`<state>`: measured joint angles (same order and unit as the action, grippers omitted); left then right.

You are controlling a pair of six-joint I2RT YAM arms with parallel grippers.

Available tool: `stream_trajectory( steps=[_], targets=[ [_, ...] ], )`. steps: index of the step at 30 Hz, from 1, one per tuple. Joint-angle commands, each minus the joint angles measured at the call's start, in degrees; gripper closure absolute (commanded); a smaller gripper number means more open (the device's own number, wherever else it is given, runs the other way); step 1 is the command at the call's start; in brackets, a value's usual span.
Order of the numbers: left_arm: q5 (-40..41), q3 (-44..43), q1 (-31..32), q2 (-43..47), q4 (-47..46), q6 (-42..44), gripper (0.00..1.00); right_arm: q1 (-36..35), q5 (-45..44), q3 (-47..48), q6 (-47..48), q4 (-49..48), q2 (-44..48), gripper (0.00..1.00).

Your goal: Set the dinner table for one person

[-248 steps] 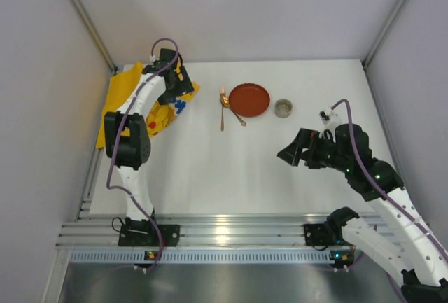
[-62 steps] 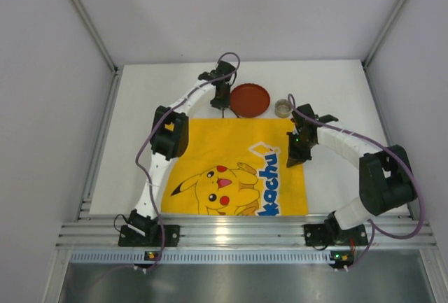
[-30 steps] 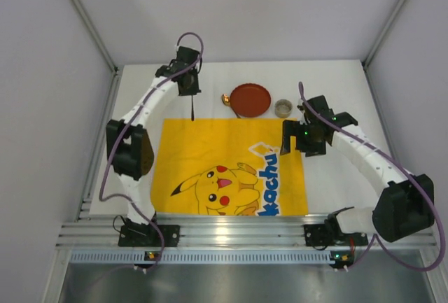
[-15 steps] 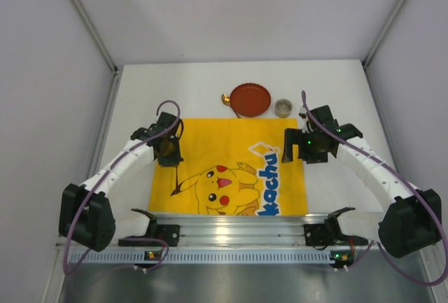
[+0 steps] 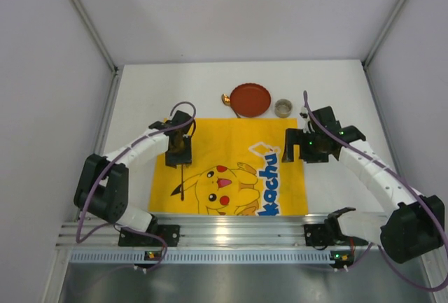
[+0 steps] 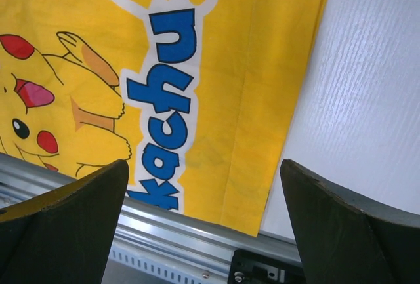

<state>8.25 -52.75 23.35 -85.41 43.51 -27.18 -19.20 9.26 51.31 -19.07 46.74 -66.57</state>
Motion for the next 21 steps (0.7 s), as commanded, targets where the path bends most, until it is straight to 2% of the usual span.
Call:
stream_trajectory(
  steps=[1, 3, 6, 8, 13, 14, 17, 21],
  targets=[
    [2.21, -5.69, 0.20, 1.38, 2.45, 2.74, 0.47, 0.30, -0.91, 0.02, 0.09, -0.60, 2.05, 0.00],
    [2.91, -9.63, 0.20, 2.00, 3.42, 3.79, 0.35, 0.30, -1.61, 0.19, -0.26, -0.69, 1.97, 0.00],
    [3.88, -16.49, 0.20, -0.45, 1.41, 4.94, 0.30, 0.30, -1.96, 0.37, -0.70, -1.04, 1.00, 0.00],
    [2.57, -23.51, 0.20, -3.78, -0.78, 5.82, 0.30, 0.30, -1.96, 0.72, -1.14, -1.39, 0.04, 0.00],
    [0.36, -42.84, 0.03, -24.07, -0.18, 6.17, 0.34, 0.30, -2.49, 3.44, -1.58, -0.95, -1.81, 0.00],
    [-0.25, -50.09, -0.24, -30.37, 0.52, 6.00, 0.35, 0.22, -2.75, 3.88, -1.58, -0.78, -1.99, 0.00],
    [-3.67, -62.51, -1.38, -38.58, 1.49, 5.56, 0.38, 0.31, -4.06, 5.38, -1.67, 0.45, -2.43, 0.00],
    [-11.66, -69.06, -3.22, -49.05, -3.49, 4.95, 0.40, 0.65, -6.70, 7.04, -1.23, 2.03, -2.52, 0.00]
  ],
)
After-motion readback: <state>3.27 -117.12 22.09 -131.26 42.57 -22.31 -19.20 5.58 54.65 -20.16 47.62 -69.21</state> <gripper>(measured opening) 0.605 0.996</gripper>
